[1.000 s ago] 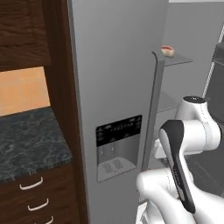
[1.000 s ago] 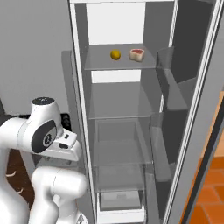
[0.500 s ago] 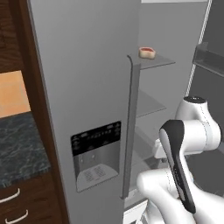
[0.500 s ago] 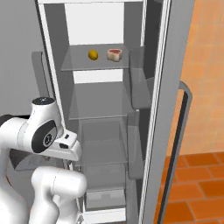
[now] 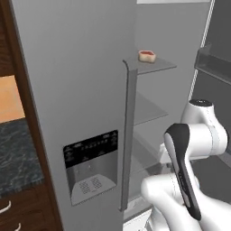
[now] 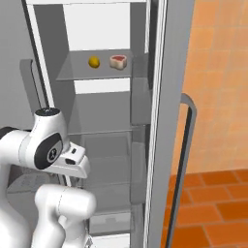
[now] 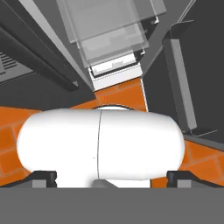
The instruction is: Place one lemon and one steak in each tupperware on the nearby counter, to pack two identical lunches.
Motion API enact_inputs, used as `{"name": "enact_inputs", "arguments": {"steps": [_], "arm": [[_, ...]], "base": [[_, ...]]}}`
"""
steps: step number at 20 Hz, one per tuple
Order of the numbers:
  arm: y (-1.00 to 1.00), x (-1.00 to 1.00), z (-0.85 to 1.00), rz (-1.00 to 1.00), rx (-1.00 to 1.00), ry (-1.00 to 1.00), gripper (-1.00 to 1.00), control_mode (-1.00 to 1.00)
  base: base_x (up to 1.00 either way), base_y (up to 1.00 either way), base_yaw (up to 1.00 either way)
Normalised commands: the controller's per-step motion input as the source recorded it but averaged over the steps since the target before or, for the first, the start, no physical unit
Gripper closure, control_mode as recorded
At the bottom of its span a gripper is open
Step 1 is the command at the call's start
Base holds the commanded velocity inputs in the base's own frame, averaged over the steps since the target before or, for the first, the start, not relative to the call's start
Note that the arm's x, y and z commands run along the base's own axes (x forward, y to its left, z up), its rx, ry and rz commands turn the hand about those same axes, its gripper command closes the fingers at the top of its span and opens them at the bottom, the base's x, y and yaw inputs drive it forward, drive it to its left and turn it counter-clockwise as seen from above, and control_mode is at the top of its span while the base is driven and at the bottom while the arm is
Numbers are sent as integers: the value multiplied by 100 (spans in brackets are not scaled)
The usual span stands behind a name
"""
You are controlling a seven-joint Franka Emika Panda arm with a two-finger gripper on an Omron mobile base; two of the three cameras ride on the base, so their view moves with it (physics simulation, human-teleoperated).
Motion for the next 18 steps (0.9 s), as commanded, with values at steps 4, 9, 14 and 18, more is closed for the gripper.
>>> {"name": "enact_inputs", "arguments": {"steps": [4, 9, 14, 18], "arm": [[0, 0, 0, 0, 0, 0, -100, 100], [0, 0, 0, 0, 0, 0, -100, 100], [0, 0, 0, 0, 0, 0, -100, 100], [0, 0, 0, 0, 0, 0, -100, 100]], "base": [[37, -1, 0], [47, -5, 0], [19, -32, 0], [0, -37, 0]]}}
